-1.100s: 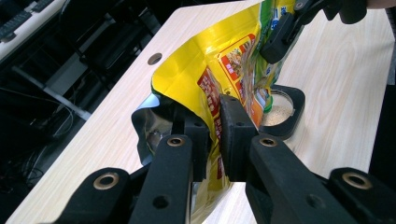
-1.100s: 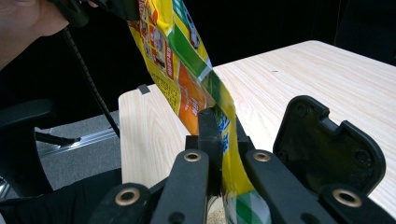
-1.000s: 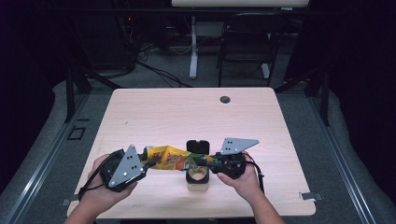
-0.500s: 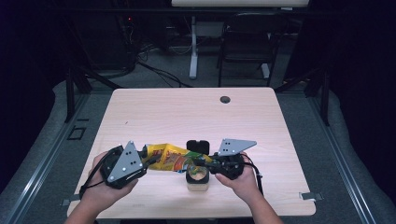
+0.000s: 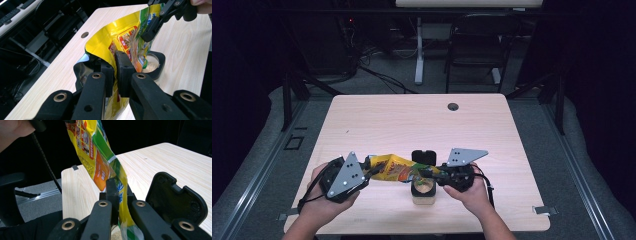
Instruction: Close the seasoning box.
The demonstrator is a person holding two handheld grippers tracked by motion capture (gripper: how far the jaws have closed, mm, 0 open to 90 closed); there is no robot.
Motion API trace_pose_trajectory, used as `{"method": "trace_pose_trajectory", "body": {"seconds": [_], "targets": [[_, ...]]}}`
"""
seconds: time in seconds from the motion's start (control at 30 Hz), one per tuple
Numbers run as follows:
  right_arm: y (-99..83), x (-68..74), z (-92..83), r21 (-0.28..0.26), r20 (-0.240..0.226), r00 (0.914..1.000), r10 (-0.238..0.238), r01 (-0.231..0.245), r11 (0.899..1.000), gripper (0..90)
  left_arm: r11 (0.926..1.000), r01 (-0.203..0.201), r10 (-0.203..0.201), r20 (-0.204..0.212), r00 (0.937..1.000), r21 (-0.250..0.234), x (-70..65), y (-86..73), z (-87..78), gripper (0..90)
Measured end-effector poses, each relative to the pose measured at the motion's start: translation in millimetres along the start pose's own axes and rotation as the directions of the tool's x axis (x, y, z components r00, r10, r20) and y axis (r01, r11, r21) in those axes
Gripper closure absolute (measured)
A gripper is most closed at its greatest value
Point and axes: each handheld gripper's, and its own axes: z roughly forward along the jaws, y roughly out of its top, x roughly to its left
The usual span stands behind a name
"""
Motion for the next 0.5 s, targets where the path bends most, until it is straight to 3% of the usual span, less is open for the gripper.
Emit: {"method": "trace_pose_trajectory", "body": {"seconds": [0.27,0.5], "targets": [[-3.3,-3.6,-1.0,0.022,-0.007,0.9998,0.017,-0.017,1.000,87.0,0.9999,0.001,-0.001,0.002,1.0000,0.016,-0.5,-3.2,3.1,86.3],[-6.3,-7.5,-3.8,0.031,-0.014,0.9994,0.032,-0.031,0.999,86.2,0.9996,0.026,-0.026,0.012,0.9996,0.014,0.5,-7.9,5.7,86.5]]}}
